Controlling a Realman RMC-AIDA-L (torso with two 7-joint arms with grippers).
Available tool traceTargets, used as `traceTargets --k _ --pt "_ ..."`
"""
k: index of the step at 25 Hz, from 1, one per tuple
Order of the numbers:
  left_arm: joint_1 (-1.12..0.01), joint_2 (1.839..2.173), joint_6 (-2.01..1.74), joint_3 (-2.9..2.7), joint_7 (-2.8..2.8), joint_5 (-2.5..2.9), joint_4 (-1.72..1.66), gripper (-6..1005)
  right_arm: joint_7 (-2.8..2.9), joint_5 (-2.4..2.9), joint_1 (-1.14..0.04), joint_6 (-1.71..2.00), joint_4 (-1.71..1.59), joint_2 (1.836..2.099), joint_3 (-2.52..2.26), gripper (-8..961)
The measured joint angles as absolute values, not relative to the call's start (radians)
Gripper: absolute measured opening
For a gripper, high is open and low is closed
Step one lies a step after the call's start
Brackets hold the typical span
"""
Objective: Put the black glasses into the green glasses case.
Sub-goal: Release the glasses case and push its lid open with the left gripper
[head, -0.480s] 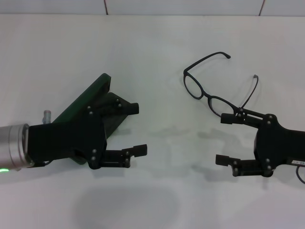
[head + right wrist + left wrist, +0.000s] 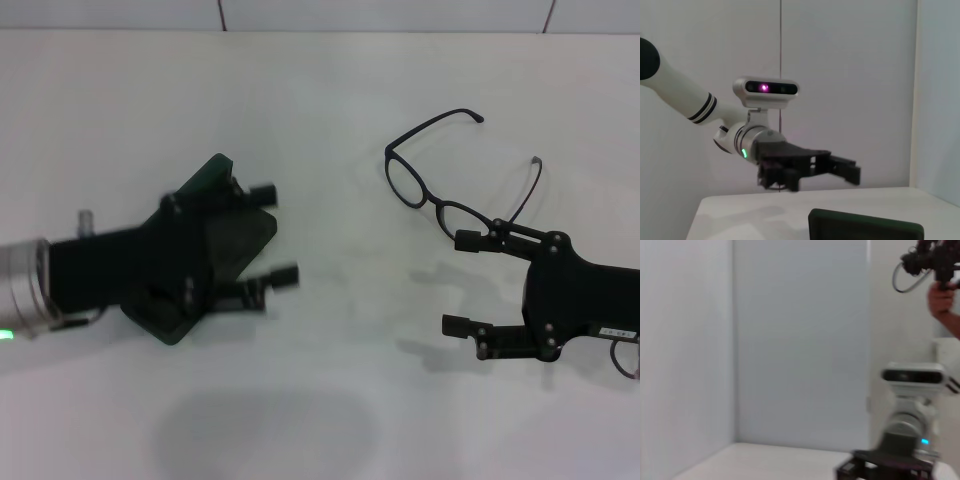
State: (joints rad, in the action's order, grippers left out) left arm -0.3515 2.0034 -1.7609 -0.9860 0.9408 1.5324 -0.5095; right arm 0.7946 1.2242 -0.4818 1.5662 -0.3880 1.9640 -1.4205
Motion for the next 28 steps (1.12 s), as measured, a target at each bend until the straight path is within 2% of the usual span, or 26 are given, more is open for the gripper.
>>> traceTargets --k 9,12,18,28 --pt "-0.370 1.995 -1.471 -0.860 1.435 1.709 -0.784 840 0.793 1.224 -0.477 1.570 -0.388 1.963 -1.420 867" --pt "-0.369 2.009 -1.438 -0.864 1.626 1.899 -0.950 836 0.793 1.224 -0.474 1.575 -0.388 1.960 -1.420 866" --pt "-0.368 2.090 -1.418 -0.873 1.810 2.220 -1.151 826 0.793 1.224 -0.473 1.576 -0.388 1.958 -1.423 865" --pt "-0.361 2.090 -1.402 -0.925 1.895 2.258 -1.166 810 0.793 1.239 -0.460 1.580 -0.412 1.957 -1.425 862"
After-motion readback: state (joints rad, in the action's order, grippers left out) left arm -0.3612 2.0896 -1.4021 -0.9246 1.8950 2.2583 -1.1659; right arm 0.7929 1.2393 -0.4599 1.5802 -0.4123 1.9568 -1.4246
